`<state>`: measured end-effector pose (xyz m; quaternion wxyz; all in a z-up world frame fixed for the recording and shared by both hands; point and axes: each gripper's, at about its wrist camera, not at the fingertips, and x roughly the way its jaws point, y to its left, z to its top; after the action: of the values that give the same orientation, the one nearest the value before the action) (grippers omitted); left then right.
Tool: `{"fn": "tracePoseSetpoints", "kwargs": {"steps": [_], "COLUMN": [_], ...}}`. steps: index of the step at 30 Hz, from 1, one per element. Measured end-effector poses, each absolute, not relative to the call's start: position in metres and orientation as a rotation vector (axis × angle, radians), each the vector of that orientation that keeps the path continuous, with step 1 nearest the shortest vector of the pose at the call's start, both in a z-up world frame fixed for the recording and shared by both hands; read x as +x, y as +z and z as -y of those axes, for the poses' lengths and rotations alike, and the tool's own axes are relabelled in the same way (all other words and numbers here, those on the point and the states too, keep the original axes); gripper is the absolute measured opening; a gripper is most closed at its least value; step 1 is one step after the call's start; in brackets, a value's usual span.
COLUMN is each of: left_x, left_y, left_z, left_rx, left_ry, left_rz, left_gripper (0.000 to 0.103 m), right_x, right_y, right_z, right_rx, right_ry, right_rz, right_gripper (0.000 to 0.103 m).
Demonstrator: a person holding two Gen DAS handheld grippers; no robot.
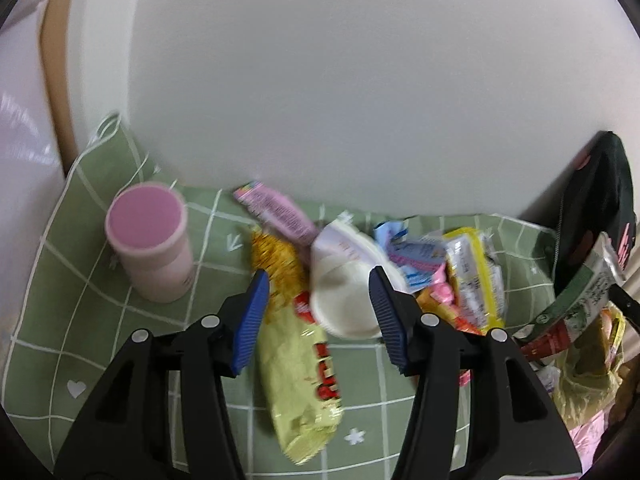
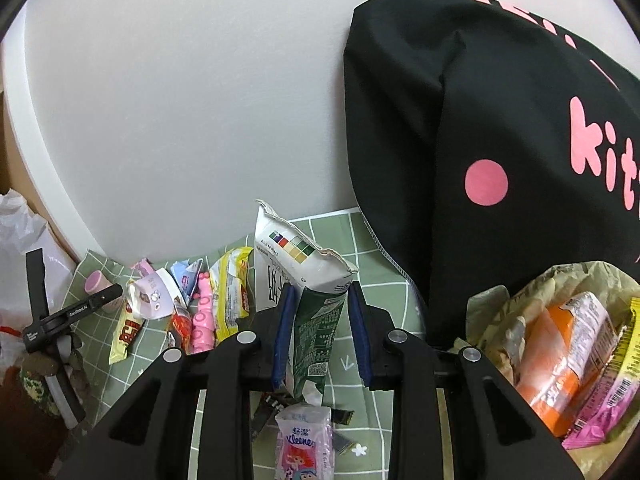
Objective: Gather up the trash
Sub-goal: 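Grasp the green milk carton with the right tool while the left tool grasps the yellow snack bag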
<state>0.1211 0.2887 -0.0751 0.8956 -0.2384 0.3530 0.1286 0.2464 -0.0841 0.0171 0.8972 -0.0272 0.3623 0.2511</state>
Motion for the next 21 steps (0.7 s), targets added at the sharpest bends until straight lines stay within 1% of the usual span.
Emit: {"fn": "tracePoseSetpoints", "kwargs": {"steps": [3,7,11,12,14,16,21], "left_x": [0.119,0.127,0.15,0.153,0.158,0.159,0.15], "left_y": [-0.09,-0.1,-0.1,-0.102,-0.106,-0.106,-0.109], "left_z": [-0.293,-0.31,-0.313,-0.314,-0.311,-0.302,-0.27], "left_rx": [-0.486,-0.595,-0.542,-0.538,-0.526,-0.5,-0.49], "left_ry": [0.29,0.272,0.239,0.236,0.234,0.221,0.102], "left_rz": [-0.801,-0.854,-0.908,-0.92,-0.953,-0.955,-0.983], "left_gripper": [0.05,0.05,0.049,0.047,0.031,0.028,0.03], "right_x": [0.244,0.243,0.239,0.238,0.238,0.238,0.24], "right_y": [0.014,0.011,0.011,0.011,0.011,0.011,0.011], "right_z": [0.085,0.081,0.077,0.077,0.077,0.078,0.081], "right_rx": [-0.064,-0.088,-0.103,-0.106,-0.108,-0.106,-0.093], "right_ry": [0.524,0.534,0.552,0.554,0.558,0.557,0.555], "right_rz": [-0.76,-0.774,-0.775,-0.775,-0.777,-0.779,-0.782], "right_gripper": [0.026,0.026,0.026,0.026,0.026,0.026,0.026]}}
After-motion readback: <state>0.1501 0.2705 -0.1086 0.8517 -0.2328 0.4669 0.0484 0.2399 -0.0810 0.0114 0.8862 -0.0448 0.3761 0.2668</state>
